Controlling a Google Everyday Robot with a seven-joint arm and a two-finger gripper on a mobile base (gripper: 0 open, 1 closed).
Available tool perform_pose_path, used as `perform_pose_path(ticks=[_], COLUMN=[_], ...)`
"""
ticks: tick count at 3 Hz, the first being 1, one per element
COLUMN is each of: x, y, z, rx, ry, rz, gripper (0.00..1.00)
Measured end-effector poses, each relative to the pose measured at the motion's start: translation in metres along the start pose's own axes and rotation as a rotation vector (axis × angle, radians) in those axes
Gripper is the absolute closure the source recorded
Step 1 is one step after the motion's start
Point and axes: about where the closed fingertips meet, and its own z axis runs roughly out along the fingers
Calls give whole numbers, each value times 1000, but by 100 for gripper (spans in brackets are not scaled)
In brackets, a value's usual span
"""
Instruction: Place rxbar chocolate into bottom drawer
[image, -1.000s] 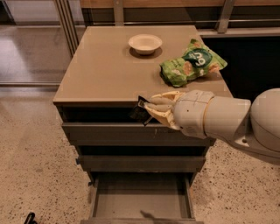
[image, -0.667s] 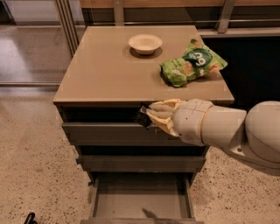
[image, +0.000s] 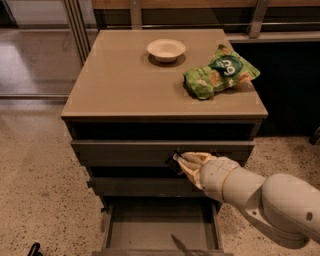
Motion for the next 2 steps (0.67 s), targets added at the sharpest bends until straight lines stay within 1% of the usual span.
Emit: perform_pose_path(ticks=[1, 2], x=[87, 147], y=[11, 20], z=[17, 33], rx=[14, 6], ry=[58, 98], rz=[163, 266], gripper=[100, 100])
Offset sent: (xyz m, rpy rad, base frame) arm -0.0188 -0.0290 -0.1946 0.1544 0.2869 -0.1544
